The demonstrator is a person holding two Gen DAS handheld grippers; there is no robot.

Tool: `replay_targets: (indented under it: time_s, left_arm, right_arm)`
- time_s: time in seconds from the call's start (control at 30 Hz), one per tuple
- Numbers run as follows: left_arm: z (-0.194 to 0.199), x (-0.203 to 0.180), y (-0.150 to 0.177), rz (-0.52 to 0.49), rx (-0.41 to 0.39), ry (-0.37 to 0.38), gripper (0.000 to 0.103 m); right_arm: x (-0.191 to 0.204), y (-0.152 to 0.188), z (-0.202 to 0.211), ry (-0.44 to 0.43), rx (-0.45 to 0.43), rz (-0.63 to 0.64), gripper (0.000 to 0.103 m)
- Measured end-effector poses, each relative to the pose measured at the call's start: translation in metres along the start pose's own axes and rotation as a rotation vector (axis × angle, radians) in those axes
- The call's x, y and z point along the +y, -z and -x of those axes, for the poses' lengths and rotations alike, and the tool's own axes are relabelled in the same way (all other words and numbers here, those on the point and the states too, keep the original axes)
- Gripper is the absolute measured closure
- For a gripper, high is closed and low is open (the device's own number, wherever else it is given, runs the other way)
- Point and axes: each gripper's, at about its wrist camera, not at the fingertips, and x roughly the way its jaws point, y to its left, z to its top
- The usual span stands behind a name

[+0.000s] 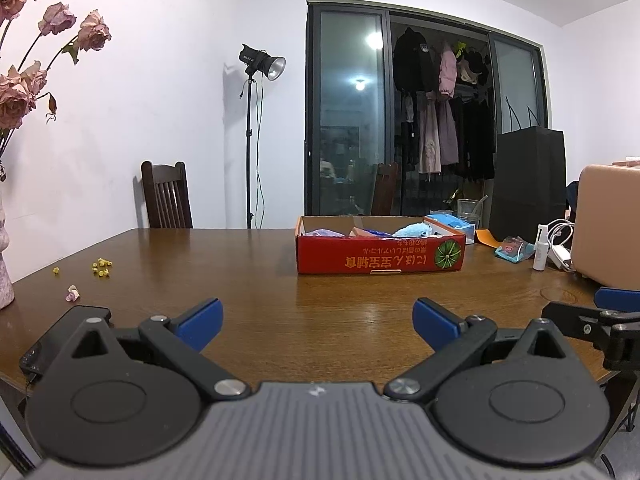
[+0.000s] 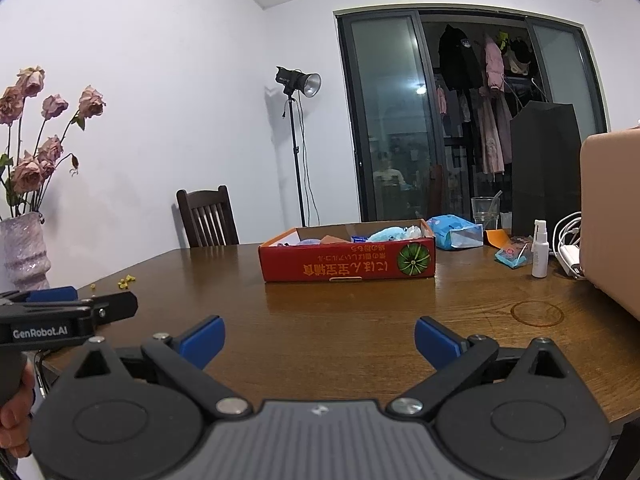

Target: Organize soft objects

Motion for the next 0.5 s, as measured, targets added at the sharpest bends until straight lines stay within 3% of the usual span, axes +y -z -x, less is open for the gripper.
replay_targets:
  time_s: [0.5]
  left_arm:
    - [-0.0009, 0.0, -0.001, 0.0, 0.002, 0.001, 0.0]
  right_arm:
    - [0.0006, 0.0025, -0.0012, 0.005, 0.007, -0.003, 0.001]
